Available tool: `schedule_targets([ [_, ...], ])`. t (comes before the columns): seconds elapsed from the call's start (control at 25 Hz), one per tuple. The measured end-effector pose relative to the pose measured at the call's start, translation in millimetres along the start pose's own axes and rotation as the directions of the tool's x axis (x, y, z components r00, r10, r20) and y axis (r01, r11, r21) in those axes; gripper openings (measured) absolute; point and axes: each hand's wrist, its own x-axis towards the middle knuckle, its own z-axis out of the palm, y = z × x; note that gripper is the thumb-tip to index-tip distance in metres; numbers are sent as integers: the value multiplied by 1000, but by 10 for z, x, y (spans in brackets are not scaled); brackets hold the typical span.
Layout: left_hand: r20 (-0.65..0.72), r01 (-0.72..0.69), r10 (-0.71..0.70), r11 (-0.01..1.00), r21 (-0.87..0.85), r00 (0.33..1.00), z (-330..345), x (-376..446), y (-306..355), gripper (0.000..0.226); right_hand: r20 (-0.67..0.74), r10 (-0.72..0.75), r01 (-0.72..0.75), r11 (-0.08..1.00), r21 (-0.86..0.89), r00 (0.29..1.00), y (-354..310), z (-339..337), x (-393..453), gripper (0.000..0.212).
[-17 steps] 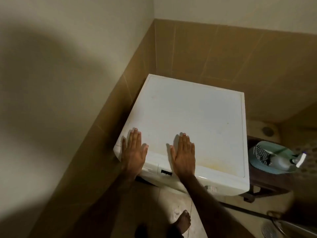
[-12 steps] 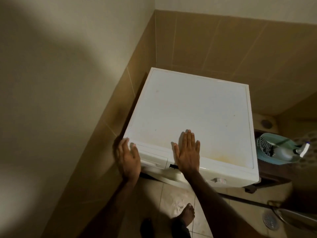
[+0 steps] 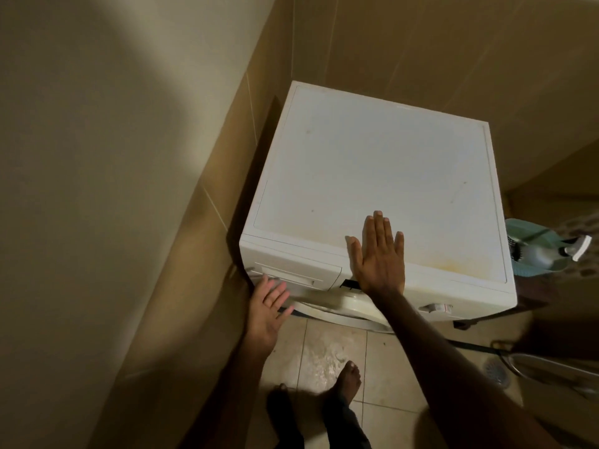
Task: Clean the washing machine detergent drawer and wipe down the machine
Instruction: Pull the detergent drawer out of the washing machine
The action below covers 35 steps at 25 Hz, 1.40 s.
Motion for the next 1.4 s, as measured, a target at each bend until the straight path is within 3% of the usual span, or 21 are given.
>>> schedule_targets([
  [0.12,88,17,-7,993,-121,996,112,65,-48,60,2,4,-4,1000,5,1000,-4,14,7,74],
  [0.4,144,-7,65,929,-369,987,218,243,-42,63,-14,-11,11,1000,-2,1000,26,52,15,77],
  [0.64,198,-73,183,883,-463,963,235,417,-124,64,-46,-29,29,1000,-6,999,46,72,18,80],
  [0.84,249,-129,266,880,-457,931,195,550,-261,67,-100,-48,46,999,-19,994,67,128,35,81],
  [1.0,277,-160,289,898,-409,916,188,566,-248,54,-133,-59,57,998,-17,989,88,159,57,81],
  [1.16,276,-239,303,941,-241,912,221,565,-185,33,-151,-59,57,998,-17,987,96,169,63,81],
  [1.4,277,-281,336,934,-220,900,84,494,-218,68,-197,-83,78,996,-36,977,97,192,102,78],
])
